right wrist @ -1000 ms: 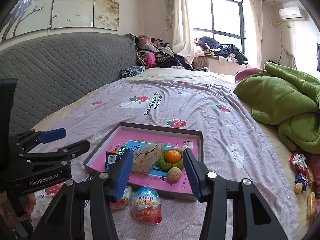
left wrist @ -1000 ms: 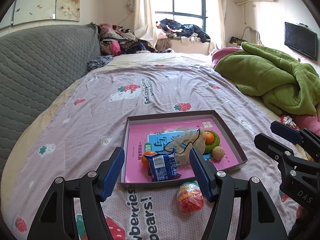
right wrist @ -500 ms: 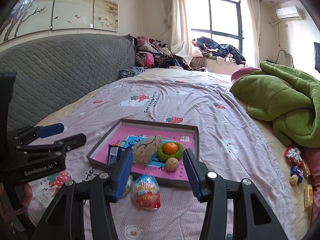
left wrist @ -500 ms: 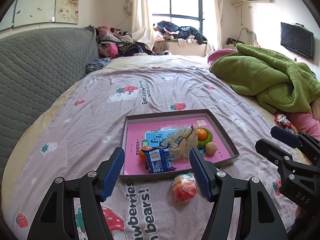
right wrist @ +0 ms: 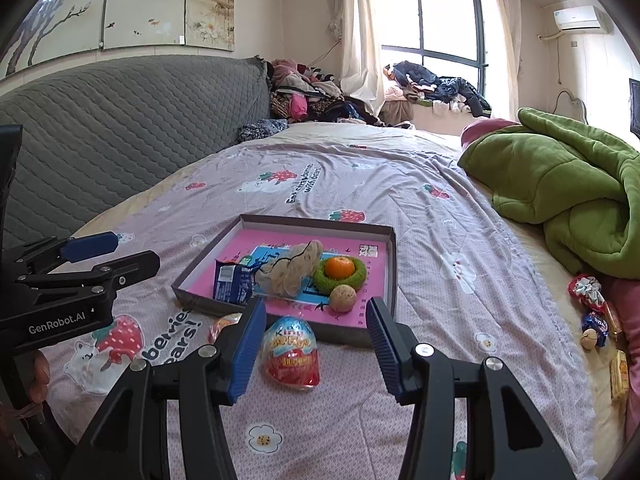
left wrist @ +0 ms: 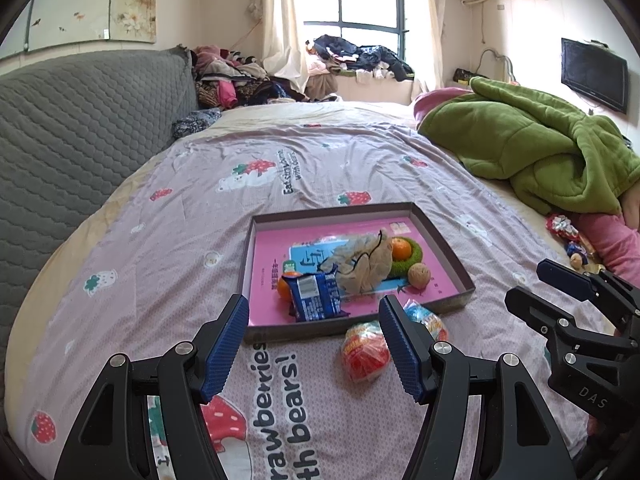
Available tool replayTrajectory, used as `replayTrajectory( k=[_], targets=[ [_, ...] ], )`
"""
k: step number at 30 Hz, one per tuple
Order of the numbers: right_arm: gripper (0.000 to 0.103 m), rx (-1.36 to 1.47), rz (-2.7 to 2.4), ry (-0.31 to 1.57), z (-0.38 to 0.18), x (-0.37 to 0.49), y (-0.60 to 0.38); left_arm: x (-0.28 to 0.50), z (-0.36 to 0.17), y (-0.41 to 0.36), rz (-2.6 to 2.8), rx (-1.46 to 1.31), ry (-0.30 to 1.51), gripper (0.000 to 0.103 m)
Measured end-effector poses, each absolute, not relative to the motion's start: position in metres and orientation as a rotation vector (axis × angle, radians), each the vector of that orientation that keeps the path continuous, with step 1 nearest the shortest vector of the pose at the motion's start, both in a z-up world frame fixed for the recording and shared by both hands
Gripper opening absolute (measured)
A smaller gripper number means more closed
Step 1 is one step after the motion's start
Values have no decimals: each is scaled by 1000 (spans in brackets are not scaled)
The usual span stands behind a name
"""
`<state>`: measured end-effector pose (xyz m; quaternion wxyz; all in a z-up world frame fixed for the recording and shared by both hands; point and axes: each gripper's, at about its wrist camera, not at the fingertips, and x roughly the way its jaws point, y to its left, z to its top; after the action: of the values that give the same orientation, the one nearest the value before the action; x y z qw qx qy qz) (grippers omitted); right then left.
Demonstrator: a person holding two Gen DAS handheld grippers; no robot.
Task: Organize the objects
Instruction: 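Raise both open grippers from the tray toward the two chocolate eggs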
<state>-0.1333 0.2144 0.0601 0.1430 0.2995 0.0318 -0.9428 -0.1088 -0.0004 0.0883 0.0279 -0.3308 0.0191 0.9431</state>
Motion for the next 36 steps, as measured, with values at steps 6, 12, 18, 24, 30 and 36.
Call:
replayTrajectory(
  k=[6,12,18,24,30,36],
  targets=[
    [52,885,-2708,100,54,-131,212,-104,81,2,2903,-1040,66,69],
    [52,917,-2691,121,46,-130,208,-102,75,3,2892,-1067,69,69],
    [52,941,-2680,135,39,-130,206,-101,69,4,2886,-1084,80,69],
    [59,960,-2667,142,33,-130,204,-99,62,7,2869,-1108,94,69],
    [59,991,-2650,140,26,-132,203,-99,56,6,2857,-1134,96,69],
    [59,1031,-2630,143,17,-132,202,-99,45,7,2834,-1179,105,69]
  ],
)
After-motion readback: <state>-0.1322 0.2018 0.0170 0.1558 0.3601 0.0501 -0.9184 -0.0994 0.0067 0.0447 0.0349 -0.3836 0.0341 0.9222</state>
